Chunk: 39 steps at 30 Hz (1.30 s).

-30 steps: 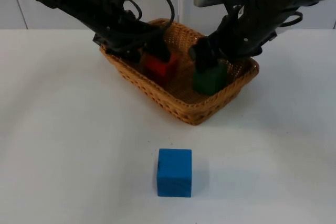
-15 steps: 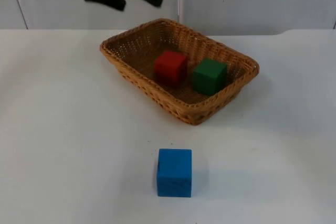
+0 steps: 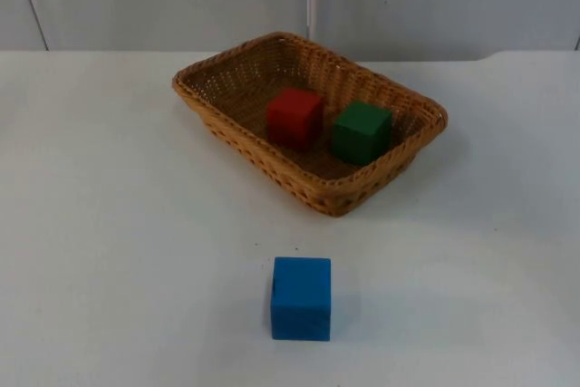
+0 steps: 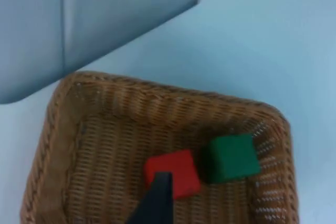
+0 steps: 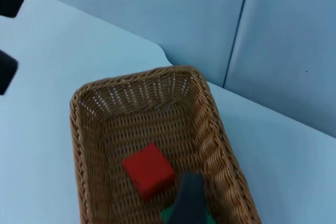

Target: Pick up one cube with each hand and place exactly two cubes into the same basket, leaving the remaining cube outside.

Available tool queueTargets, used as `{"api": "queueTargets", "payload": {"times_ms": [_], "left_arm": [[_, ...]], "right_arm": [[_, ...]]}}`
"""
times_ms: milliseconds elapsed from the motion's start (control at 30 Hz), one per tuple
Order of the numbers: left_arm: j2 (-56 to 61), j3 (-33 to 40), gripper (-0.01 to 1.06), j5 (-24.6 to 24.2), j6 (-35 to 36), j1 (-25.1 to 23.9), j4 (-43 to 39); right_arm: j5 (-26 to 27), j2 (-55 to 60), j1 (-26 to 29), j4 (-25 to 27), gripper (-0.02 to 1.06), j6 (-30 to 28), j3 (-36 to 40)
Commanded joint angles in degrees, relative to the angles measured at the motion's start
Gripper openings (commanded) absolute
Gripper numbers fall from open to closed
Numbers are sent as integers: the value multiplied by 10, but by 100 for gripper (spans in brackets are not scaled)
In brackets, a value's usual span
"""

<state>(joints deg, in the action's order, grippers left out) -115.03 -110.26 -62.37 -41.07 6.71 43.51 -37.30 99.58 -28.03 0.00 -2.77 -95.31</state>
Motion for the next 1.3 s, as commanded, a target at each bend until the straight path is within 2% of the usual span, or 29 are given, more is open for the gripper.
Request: {"api": "queueTargets", "payload": {"times_ms": [0,133,300,900,1000,1033,1200,1233,1267], "left_arm": [[14,-2,90,-34,-3,1,-2],[16,-2,90,-63,0,1,1],[22,-2,90,-75,15,1,1],[85,12,90,-76,39,1,-25],[115,62,90,-53,37,1,-25],[115,62,90,-53,37,1,-25],[179,193,90,40,20,1,-28],[179,193,90,40,20,1,-28],[195,223,90,59,17,1,-27]], "right_arm": [[-18,-21,2,0,67,-2,-1],[-38,-32,2,0,67,-2,-1],[-55,-38,2,0,67,-2,-1],[-91,-40,2,6,67,-2,5],[-46,-59,2,7,67,-2,54],[-46,-59,2,7,67,-2,54],[41,-119,2,19,67,-2,181],[41,-119,2,19,67,-2,181],[51,-131,2,19,67,-2,198]]}}
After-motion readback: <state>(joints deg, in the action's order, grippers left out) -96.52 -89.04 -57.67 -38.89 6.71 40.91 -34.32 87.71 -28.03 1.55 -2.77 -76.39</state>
